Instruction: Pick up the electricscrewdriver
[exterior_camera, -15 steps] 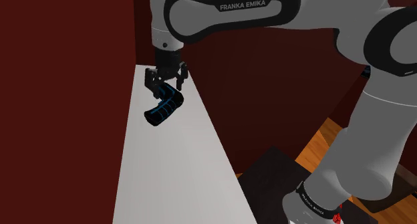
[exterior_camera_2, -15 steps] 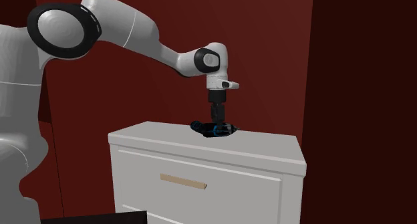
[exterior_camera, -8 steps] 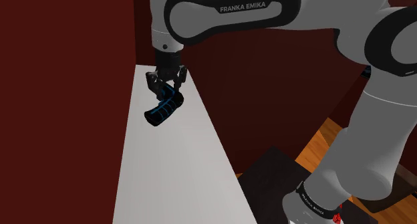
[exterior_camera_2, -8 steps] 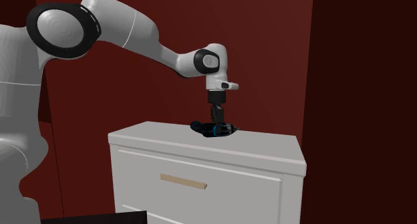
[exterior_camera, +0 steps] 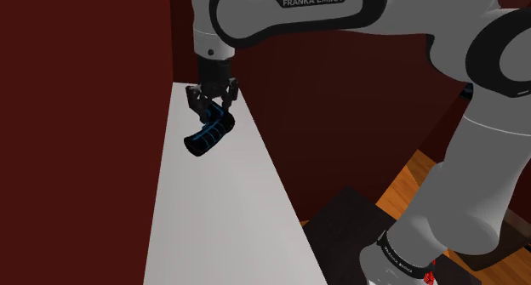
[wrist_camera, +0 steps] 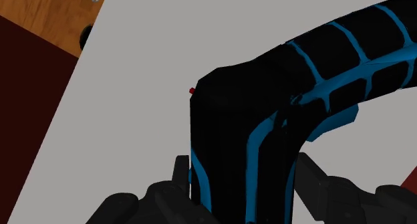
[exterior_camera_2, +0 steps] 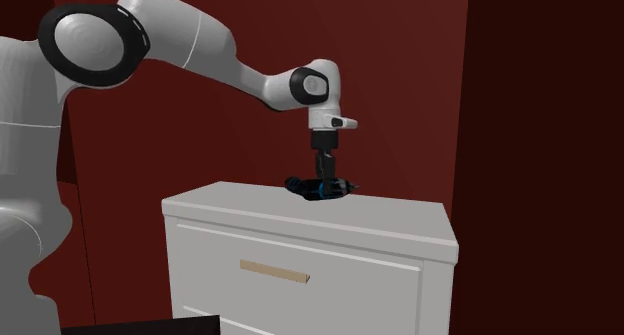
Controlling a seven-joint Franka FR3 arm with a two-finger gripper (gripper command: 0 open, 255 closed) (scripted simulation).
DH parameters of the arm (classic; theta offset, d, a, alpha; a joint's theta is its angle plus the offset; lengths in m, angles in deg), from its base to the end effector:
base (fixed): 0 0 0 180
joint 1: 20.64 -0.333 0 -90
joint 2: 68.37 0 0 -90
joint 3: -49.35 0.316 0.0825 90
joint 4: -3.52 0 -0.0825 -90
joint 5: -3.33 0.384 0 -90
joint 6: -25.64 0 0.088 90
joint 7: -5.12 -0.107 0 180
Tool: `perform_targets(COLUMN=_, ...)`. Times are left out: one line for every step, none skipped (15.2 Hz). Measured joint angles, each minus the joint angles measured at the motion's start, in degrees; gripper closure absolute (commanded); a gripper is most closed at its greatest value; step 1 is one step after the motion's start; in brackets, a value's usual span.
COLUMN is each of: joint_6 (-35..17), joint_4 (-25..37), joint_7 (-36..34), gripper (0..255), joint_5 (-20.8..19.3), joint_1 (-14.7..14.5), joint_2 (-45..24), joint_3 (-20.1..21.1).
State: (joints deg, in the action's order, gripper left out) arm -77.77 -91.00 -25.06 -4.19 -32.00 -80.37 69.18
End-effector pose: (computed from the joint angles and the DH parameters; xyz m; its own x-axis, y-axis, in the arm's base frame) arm 0.5426 0.2976 0.4902 0.9990 0.0449 -0.0082 0.0454 -0.9966 0.0692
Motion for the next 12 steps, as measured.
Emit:
perform_targets(joint_6=0.88, joint_4=1.07, joint_7=0.04, gripper=255, joint_5=-0.04, joint_1=-0.07, joint_2=-0.2, joint_3=0.02)
perform_targets(joint_6=1.51, joint_4=1.57, joint_7=0.13, gripper=255, joint_5=0.02, joint_1=-0.05, joint_2=-0.06, joint_3=0.02)
perform_targets(joint_6=2.24, joint_4=2.07, joint_7=0.23, gripper=255, joint_5=0.12, joint_1=-0.04, joint_2=0.2, joint_3=0.05)
perform_targets(joint_6=3.05, joint_4=2.93, joint_7=0.28, gripper=255, joint_5=0.12, joint_1=-0.08, joint_2=0.16, joint_3=0.06)
perform_targets(joint_6=3.91, joint_4=3.93, joint_7=0.31, gripper=255, joint_5=0.1, joint_1=-0.14, joint_2=0.0, joint_3=0.08)
perform_targets(joint_6=4.55, joint_4=4.45, joint_7=0.38, gripper=255, joint_5=0.15, joint_1=-0.14, joint_2=0.13, joint_3=0.09)
perform_targets(joint_6=5.46, joint_4=5.64, joint_7=0.38, gripper=255, joint_5=0.07, joint_1=-0.24, joint_2=-0.17, joint_3=0.12)
perform_targets(joint_6=6.11, joint_4=6.15, joint_7=0.46, gripper=255, joint_5=0.14, joint_1=-0.23, joint_2=-0.02, joint_3=0.13)
perform_targets(joint_6=6.91, joint_4=7.16, joint_7=0.51, gripper=255, joint_5=0.08, joint_1=-0.29, joint_2=-0.22, joint_3=0.13)
perform_targets(joint_6=7.77, joint_4=8.12, joint_7=0.48, gripper=255, joint_5=0.05, joint_1=-0.39, joint_2=-0.34, joint_3=0.17)
perform_targets(joint_6=8.49, joint_4=8.77, joint_7=0.51, gripper=255, joint_5=0.07, joint_1=-0.42, joint_2=-0.27, joint_3=0.2)
perform_targets(joint_6=8.91, joint_4=9.29, joint_7=0.53, gripper=255, joint_5=0.05, joint_1=-0.45, joint_2=-0.36, joint_3=0.21)
